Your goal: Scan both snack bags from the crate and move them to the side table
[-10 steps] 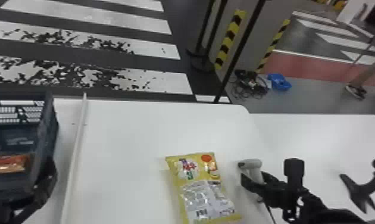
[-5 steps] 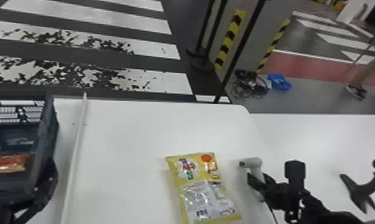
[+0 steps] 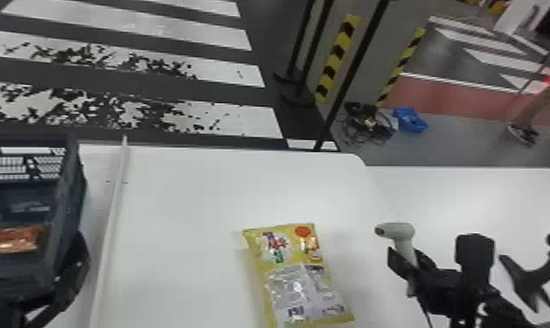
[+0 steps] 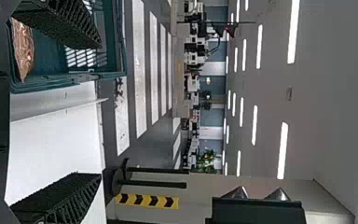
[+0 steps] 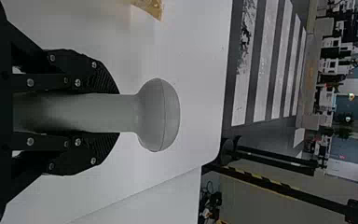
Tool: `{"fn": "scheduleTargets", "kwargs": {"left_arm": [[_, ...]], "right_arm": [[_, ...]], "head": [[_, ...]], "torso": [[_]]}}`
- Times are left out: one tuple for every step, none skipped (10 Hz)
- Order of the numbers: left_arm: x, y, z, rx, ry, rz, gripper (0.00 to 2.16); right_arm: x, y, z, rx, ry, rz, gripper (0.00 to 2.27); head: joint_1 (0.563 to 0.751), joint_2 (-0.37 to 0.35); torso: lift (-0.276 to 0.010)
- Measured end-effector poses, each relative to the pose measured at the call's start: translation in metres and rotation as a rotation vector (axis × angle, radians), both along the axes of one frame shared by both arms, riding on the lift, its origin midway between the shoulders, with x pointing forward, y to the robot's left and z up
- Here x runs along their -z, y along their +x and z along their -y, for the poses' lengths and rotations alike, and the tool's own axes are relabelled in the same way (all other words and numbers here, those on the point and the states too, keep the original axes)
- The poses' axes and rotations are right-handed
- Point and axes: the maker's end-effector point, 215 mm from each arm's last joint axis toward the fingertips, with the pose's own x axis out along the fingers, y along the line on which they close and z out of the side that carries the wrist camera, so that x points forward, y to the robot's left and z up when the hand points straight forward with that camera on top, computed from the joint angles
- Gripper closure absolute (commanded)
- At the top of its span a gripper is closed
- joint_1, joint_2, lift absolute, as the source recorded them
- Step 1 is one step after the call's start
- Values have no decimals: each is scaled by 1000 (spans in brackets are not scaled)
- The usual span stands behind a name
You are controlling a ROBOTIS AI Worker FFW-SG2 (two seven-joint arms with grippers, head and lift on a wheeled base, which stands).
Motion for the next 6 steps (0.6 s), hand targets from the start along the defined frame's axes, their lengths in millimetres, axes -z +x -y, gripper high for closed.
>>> {"fn": "scheduleTargets", "kwargs": {"left_arm": [[0, 1, 2, 5, 0, 2, -2], [0, 2, 3, 9, 1, 3, -2], [1, 2, 3, 13, 1, 2, -2], [2, 3, 2, 14, -2, 3, -2], [4, 3, 1, 11, -3, 3, -2], [6, 4, -1, 7, -5, 5, -2]], "right_arm": [[-18, -16, -12, 5, -2, 6, 2240], [-25, -35, -26, 17, 28, 1, 2240], [-27, -55, -43, 34, 81, -4, 2240], [-28, -70, -64, 43, 131, -5, 2240], [-30, -77, -86, 36, 168, -7, 2240], [-31, -82, -107, 18, 187, -11, 2240]], "head": [[695, -350], [695, -350], [695, -350], [695, -350], [695, -350], [695, -335]], "torso": [[-95], [-95], [-95], [-95], [-95], [-95]]}}
